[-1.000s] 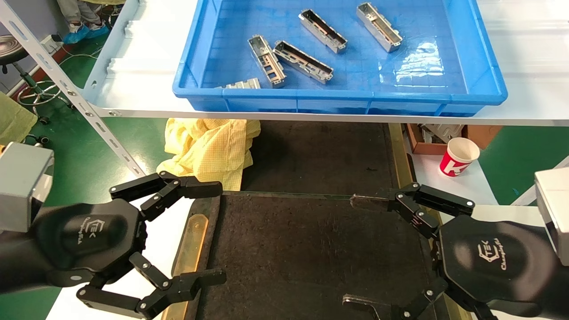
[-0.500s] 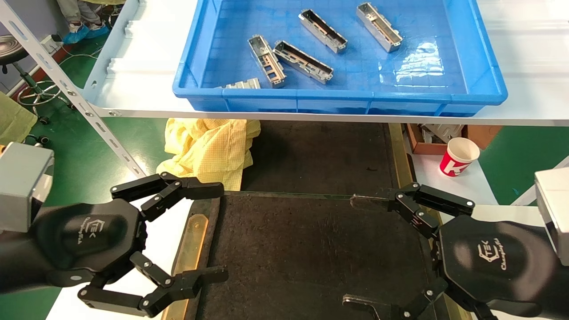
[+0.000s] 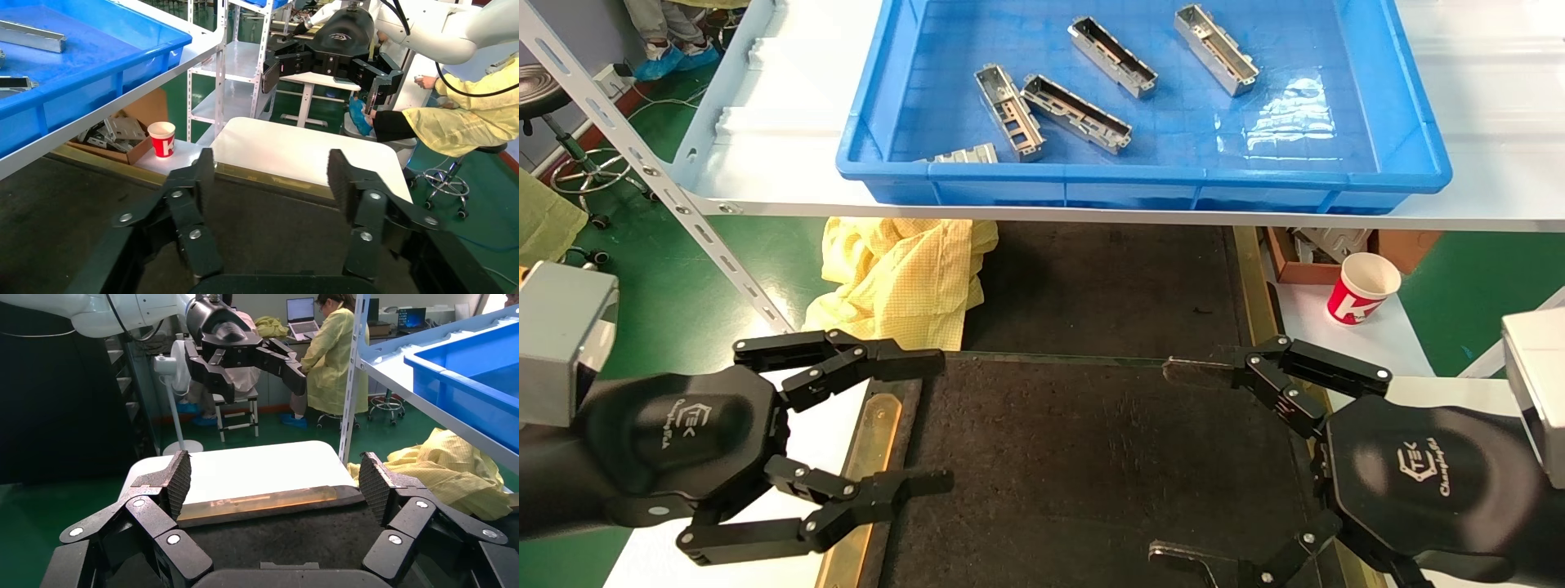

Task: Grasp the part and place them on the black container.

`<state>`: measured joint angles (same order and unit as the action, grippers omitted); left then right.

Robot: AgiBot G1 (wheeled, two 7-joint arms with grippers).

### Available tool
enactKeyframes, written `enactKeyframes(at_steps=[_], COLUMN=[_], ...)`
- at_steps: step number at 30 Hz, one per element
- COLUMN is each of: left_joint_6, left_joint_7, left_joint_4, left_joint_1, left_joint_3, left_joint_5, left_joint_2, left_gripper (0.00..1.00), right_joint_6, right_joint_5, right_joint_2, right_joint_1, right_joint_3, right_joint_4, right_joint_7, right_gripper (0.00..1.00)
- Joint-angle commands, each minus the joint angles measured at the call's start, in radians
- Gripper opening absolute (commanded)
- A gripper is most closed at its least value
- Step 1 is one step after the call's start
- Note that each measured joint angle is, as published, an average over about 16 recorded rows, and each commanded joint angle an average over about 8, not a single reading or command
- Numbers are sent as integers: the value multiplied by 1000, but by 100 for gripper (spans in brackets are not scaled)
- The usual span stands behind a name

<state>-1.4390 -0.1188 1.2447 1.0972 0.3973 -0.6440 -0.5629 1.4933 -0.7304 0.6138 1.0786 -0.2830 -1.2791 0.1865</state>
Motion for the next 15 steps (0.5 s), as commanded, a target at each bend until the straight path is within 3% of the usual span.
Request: enactKeyframes(at_steps=[1, 15], left_joint_6=[0, 0], left_joint_7=[0, 0], left_joint_4=[0, 0], left_joint_1=[0, 0], left_joint_3=[0, 0], left_joint_5=[0, 0], left_joint_2=[0, 0], left_gripper=[0, 0], right_joint_6=[0, 0], right_joint_5=[0, 0], right_joint_2=[0, 0], right_joint_1=[0, 0], right_joint_3=[0, 0], right_joint_4=[0, 0], right_joint_7=[0, 0], right_gripper=[100, 100])
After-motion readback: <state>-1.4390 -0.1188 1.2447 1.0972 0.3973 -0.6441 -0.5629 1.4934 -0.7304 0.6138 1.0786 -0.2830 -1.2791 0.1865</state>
